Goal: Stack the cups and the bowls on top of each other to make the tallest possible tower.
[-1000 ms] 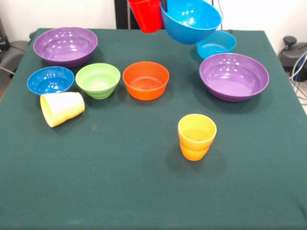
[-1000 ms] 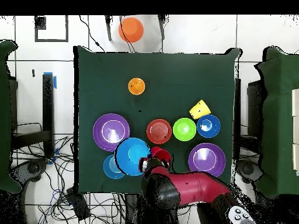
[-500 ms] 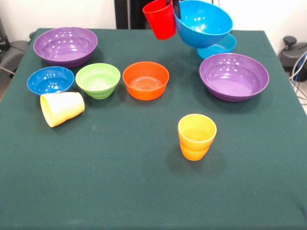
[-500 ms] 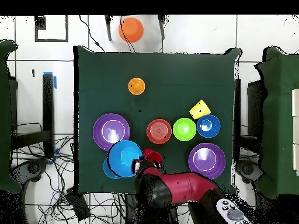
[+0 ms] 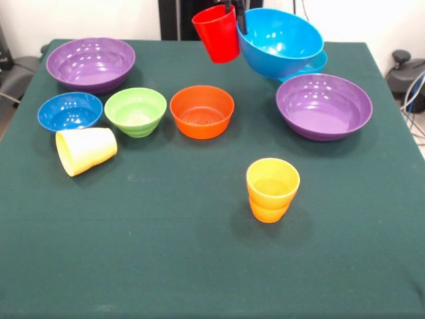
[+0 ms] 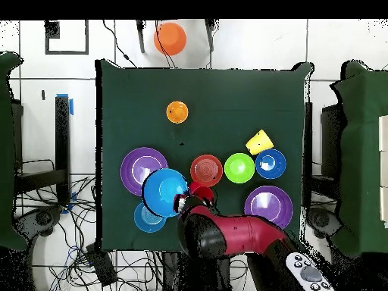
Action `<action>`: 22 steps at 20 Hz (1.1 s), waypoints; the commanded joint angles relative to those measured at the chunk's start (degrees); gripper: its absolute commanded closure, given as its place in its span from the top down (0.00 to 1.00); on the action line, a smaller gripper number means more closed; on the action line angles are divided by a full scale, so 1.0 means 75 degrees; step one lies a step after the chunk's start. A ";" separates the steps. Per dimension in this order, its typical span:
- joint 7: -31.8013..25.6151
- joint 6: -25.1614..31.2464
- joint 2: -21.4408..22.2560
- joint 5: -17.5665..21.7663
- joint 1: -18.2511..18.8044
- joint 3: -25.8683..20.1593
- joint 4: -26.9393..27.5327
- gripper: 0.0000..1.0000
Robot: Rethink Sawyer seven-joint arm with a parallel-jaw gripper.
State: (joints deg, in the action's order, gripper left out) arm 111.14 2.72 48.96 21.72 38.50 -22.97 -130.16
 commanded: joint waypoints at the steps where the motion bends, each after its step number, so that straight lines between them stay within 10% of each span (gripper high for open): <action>1: 0.0458 0.0921 -0.0142 -0.0526 0.0120 -0.0821 0.0818 0.00; 22: 0.0494 0.1191 -0.0304 -0.1180 0.0139 -0.1271 0.1458 0.00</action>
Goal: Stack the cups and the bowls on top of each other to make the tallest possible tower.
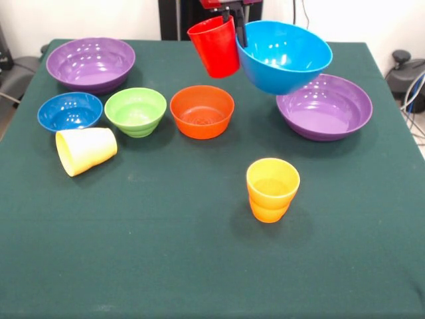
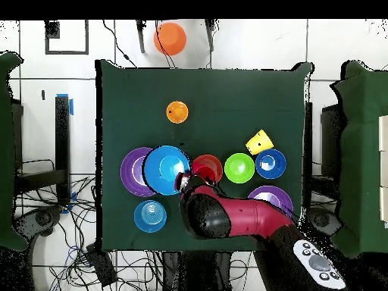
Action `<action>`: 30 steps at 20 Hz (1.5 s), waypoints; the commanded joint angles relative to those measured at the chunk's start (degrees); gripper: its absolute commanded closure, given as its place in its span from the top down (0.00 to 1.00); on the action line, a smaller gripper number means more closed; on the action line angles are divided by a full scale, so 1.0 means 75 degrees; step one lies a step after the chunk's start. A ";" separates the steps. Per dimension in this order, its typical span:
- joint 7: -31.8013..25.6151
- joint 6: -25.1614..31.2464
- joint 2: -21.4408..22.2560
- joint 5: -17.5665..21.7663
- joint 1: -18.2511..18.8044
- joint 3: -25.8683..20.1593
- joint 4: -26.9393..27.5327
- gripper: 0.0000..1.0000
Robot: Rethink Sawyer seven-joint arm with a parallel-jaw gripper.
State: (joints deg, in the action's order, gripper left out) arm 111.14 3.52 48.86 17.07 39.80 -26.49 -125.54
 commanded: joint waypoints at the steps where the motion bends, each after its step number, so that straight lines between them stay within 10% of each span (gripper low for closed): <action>1: 0.0443 0.1053 -0.0464 -0.0573 -0.0022 -0.0844 0.1026 0.00; 10: -0.0072 0.1471 -0.0850 -0.0465 -0.0242 -0.0987 0.2043 0.00; 30: -0.1176 0.3043 -0.1720 -0.0024 0.1208 -0.2208 0.3162 0.00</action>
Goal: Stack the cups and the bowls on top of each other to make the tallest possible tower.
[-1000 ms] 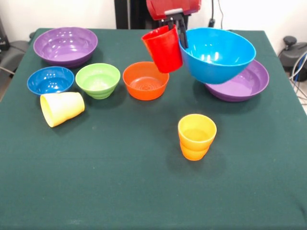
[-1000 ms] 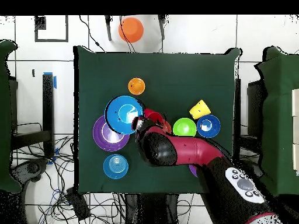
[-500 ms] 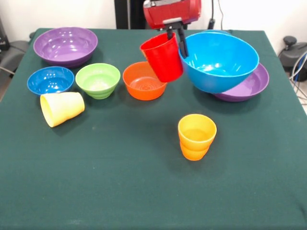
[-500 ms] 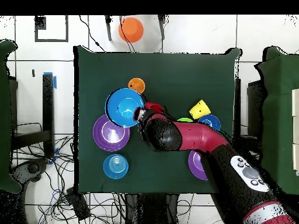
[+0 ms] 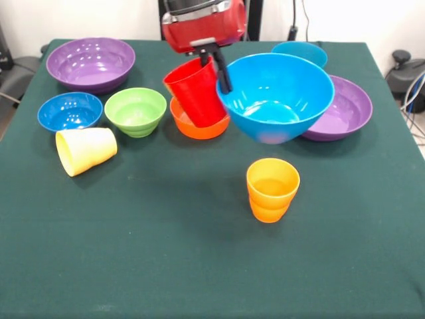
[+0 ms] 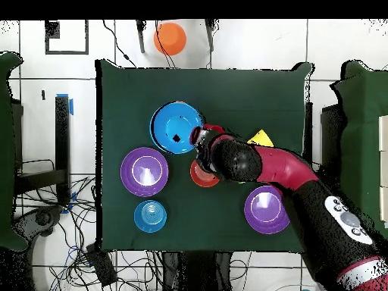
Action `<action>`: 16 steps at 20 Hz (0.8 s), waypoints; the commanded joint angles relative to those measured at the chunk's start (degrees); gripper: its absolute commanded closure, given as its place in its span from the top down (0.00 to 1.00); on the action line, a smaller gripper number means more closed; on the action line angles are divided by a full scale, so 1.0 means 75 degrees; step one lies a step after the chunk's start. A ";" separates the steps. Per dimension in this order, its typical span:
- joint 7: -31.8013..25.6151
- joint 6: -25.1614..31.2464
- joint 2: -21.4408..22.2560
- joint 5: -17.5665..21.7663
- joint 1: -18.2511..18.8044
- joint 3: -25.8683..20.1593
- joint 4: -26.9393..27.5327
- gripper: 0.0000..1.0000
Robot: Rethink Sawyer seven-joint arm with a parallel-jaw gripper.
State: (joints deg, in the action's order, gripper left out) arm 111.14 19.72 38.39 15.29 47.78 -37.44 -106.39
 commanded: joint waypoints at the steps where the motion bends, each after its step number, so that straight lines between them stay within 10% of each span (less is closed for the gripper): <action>1: -0.1188 0.0795 -0.0467 0.0258 0.0219 -0.0832 0.0627 0.00; 16: -0.1288 0.1665 -0.0533 0.0444 0.0516 -0.0883 0.1248 0.00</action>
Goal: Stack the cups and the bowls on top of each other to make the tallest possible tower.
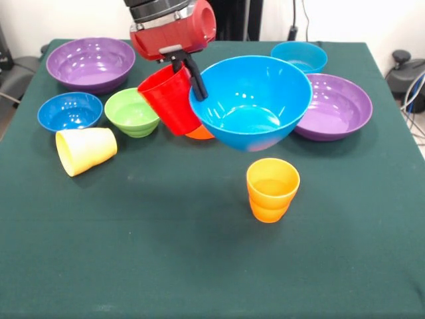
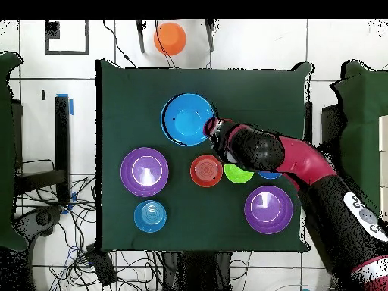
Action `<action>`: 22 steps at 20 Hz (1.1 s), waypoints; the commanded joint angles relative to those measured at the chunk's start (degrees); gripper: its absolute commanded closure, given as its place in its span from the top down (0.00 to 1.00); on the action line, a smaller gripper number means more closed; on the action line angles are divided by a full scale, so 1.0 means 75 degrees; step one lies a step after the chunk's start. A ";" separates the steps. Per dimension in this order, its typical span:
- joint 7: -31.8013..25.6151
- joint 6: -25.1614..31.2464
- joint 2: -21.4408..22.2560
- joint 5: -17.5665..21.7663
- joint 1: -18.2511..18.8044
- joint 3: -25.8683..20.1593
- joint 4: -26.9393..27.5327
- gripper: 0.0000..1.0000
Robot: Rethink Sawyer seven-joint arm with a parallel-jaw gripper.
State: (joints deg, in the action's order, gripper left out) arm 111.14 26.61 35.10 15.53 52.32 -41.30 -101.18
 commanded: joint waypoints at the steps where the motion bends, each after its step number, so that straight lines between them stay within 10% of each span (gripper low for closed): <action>1: -0.1245 0.0696 -0.0067 0.0421 -0.0073 -0.0404 0.0491 0.00; 22: 0.0021 -0.0796 0.1134 0.1009 0.0146 -0.0377 -0.1283 0.00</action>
State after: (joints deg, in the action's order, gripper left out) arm 111.14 25.20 40.50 19.57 53.38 -42.71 -104.20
